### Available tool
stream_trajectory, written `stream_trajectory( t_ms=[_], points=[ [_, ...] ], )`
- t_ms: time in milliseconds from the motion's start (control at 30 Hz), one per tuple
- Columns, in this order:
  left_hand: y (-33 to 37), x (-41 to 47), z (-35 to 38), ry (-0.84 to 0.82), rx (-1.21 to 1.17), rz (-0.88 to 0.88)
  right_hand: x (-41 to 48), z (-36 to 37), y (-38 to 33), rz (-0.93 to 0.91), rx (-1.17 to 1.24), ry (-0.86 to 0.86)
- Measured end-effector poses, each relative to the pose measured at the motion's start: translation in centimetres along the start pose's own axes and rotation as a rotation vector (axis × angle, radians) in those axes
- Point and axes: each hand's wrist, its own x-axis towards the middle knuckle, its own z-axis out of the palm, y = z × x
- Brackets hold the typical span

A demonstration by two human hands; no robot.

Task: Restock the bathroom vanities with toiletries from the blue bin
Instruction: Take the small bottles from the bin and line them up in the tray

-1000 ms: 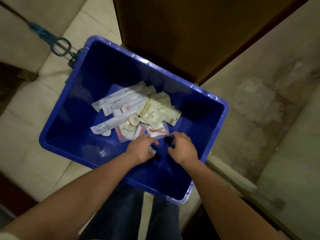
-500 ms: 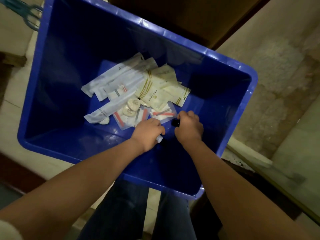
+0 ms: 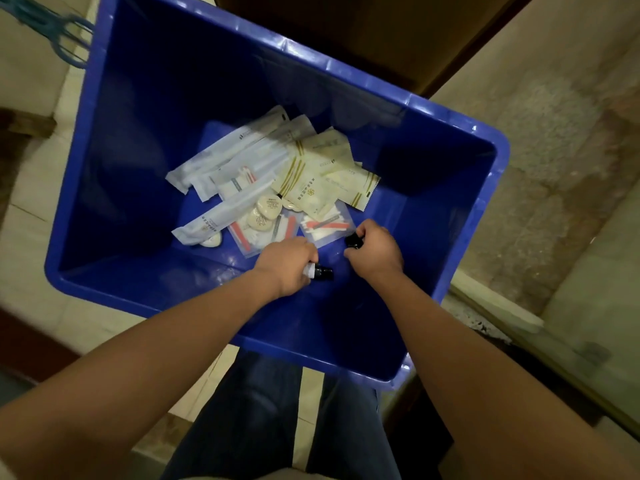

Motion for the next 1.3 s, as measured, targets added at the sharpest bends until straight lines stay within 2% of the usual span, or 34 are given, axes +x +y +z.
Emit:
stream_trajectory(
  t_ms=[167,367,533,700,833,1000,1300],
  points=[
    [0.0,-1.9,-0.7,0.053,-0.316,-0.165,-2.7,-1.4,-0.9,-0.036,0.282,-0.066],
    [2.3,-5.4,-1.0,0.246,-0.760,-0.285,-7.8,-3.2,-2.3,-0.011,0.640,-0.197],
    [5.6,-9.4,-1.6,0.386,-1.091,-0.295,-12.7,-4.8,-2.7,-0.004,0.742,-0.341],
    [8.7,-14.1,-2.4,0.508,-1.333,-0.242,-17.6,-6.5,-2.0,-0.056,0.853,-0.375],
    [11.4,-18.1,-3.2,0.581,-1.462,-0.200,-21.3,-8.1,-0.5,-0.068,0.926,-0.394],
    [15.2,-23.2,-3.6,0.632,-1.519,-0.072,-26.4,-10.6,1.3,-0.176,0.928,-0.454],
    [20.7,-30.2,-2.9,0.632,-1.550,0.135,-34.1,-13.1,5.2,-0.377,0.905,-0.469]
  ],
)
